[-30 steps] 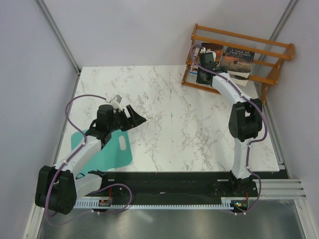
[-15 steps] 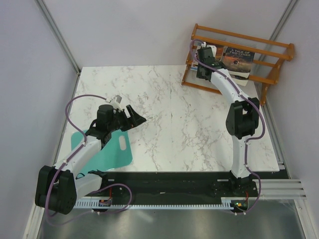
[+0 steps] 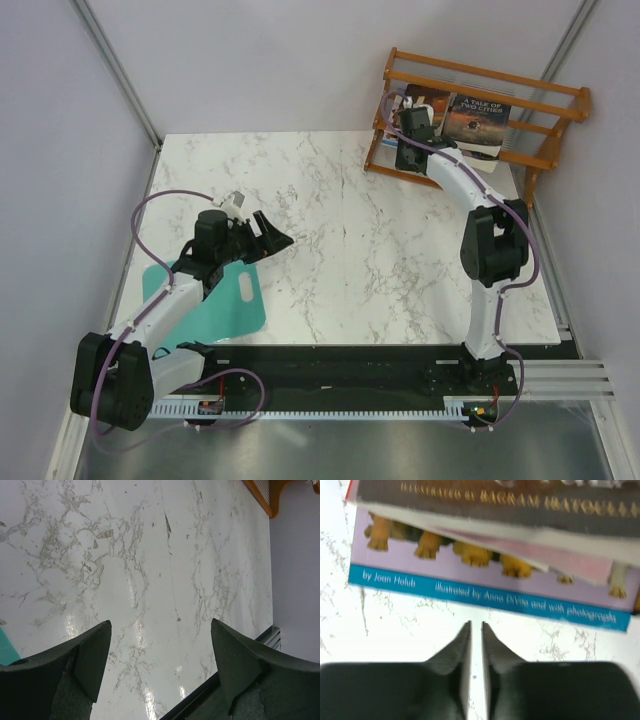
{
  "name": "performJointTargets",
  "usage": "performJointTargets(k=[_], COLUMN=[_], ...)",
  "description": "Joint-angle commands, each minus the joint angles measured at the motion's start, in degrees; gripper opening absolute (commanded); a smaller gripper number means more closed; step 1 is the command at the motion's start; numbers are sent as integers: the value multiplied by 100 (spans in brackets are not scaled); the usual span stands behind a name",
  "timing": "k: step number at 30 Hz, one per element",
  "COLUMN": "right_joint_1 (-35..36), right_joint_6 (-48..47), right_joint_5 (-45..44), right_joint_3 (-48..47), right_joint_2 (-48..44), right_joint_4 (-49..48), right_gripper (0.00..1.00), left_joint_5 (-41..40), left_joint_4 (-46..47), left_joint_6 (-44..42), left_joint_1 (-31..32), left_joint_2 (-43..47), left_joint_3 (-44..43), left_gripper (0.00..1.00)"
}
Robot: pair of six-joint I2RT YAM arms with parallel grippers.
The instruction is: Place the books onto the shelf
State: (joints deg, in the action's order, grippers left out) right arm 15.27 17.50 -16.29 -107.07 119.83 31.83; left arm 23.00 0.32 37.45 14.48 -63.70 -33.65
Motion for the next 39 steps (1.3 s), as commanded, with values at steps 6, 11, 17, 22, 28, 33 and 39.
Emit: performJointTargets(k=[6, 11, 17, 22, 28, 33, 39], right_joint_1=[3, -129, -454, -586, -586, -595, -604], right_joint_6=[-141, 393, 869, 1010, 984, 809, 650], right_joint_5=[399, 294, 302, 390, 66, -49, -277], right_joint_3=[967, 1328, 1952, 2163, 3312, 3921, 4115], right_joint_2=[-1813, -2603, -3527, -3853, -4564, -4986, -5040], right_joint_4=[-801, -977, -1250, -952, -819, -653, -284], right_gripper=[62, 90, 98, 98, 98, 98, 98], left_joint_5=[55, 99, 55, -155, -1077, -1439, -1509], left_joint_4=[170, 206, 109, -468, -1410, -1842, -2097], left_joint_6=[-98, -133, -291, -572, -1073, -1196, -1407], left_joint_1=[-33, -33, -24, -24, -33, -33, -42], left_joint_2=[95, 139, 279, 490, 447, 86, -229], left_joint_3=[69, 157, 262, 131, -677, -1257, -1749], left_gripper=[86, 87, 88, 88, 93, 95, 96])
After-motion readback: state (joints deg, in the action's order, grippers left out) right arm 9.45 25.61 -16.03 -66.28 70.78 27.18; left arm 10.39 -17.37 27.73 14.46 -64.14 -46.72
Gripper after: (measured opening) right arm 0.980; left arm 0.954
